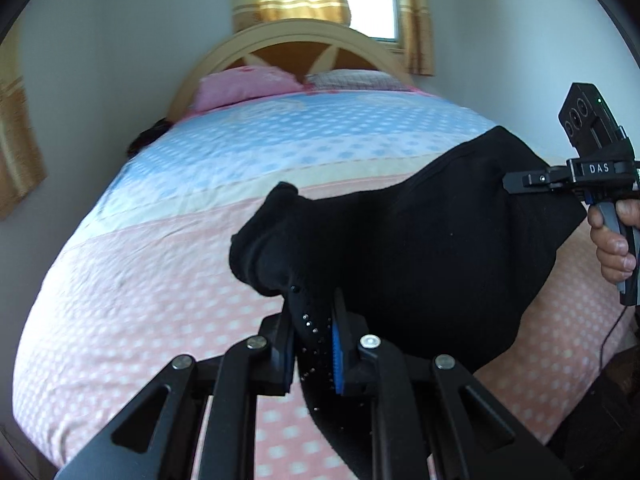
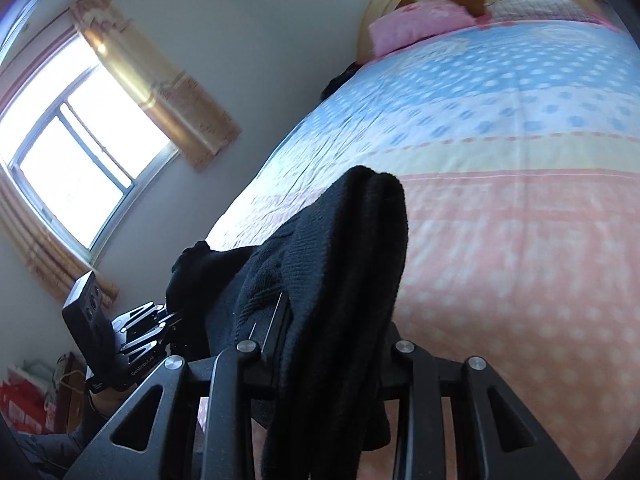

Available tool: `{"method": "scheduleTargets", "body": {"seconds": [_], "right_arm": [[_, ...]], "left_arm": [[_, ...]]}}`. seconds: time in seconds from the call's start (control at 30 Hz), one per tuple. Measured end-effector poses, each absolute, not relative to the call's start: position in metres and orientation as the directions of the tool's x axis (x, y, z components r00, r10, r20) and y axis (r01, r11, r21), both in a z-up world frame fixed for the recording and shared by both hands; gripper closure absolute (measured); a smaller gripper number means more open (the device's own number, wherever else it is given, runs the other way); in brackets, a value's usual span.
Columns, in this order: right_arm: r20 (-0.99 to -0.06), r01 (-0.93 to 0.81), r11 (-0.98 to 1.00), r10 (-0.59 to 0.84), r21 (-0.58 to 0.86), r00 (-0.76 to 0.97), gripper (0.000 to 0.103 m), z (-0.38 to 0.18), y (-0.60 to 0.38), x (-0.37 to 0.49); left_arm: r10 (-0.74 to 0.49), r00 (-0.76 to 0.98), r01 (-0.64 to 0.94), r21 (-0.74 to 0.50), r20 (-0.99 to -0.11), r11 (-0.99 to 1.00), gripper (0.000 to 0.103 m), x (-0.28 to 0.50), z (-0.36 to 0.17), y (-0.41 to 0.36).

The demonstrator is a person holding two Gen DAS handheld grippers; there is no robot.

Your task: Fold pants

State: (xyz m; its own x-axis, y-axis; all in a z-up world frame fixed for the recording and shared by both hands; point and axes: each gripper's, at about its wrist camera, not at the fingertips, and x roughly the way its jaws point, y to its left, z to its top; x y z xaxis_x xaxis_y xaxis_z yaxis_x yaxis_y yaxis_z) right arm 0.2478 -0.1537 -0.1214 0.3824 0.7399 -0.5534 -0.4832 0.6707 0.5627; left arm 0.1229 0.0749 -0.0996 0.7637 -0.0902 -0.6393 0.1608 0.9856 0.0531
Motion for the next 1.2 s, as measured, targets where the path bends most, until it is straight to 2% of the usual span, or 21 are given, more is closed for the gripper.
{"method": "scheduleTargets", "body": {"seconds": [0.23,0.63,0.73,0.77,0.8,0.87,0.97,1.03,1.07,1.2], "right_arm": [[-0.584,-0.527,0.635,0.759,0.564,0.29,0.071,-0.15,-0.072,0.277],[-0.629,-0.532,0.636,0.744,0.559,0.228,0.071,-0.166,-0.043,0.304],[-0.651,-0.523,0.653,0.725,0.548,0.222,0.067,-0.18,-0.043,0.308],[-0.655,-0.518,0.658,0.721,0.546,0.226,0.063,-0.183,-0.044,0.309],[-0.661,-0.515,0.667,0.713,0.538,0.233,0.054,-0.186,-0.045,0.31],[-0.672,-0.507,0.683,0.699,0.525,0.246,0.047,-0.19,-0.047,0.311],[-0.664,-0.524,0.676,0.705,0.519,0.251,0.046,-0.191,-0.05,0.309],[-0.653,-0.519,0.668,0.715,0.534,0.249,0.046,-0.193,-0.054,0.309],[-0.647,-0.515,0.663,0.721,0.543,0.247,0.046,-0.195,-0.056,0.309],[-0.64,-0.508,0.66,0.727,0.553,0.249,0.046,-0.197,-0.057,0.309]], "left_arm": [[0.024,0.737,0.033,0.071,-0.676,0.997,0.088,0.127,-0.121,0.137],[0.032,0.713,-0.021,0.024,-0.7,0.999,0.088,0.131,-0.141,0.169],[0.048,0.705,-0.027,0.041,-0.707,0.999,0.084,0.136,-0.152,0.17],[0.059,0.705,-0.037,0.047,-0.707,0.998,0.077,0.138,-0.155,0.172],[0.074,0.704,-0.047,0.057,-0.706,0.997,0.066,0.136,-0.158,0.175],[0.113,0.709,-0.078,0.082,-0.696,0.994,0.053,0.137,-0.163,0.177],[0.113,0.715,-0.102,0.057,-0.69,0.993,0.048,0.137,-0.167,0.182],[0.126,0.722,-0.125,0.051,-0.68,0.991,0.039,0.136,-0.168,0.186],[0.137,0.729,-0.14,0.05,-0.671,0.989,0.032,0.133,-0.171,0.189],[0.089,0.745,-0.172,-0.061,-0.661,0.983,0.023,0.13,-0.177,0.203]]}}
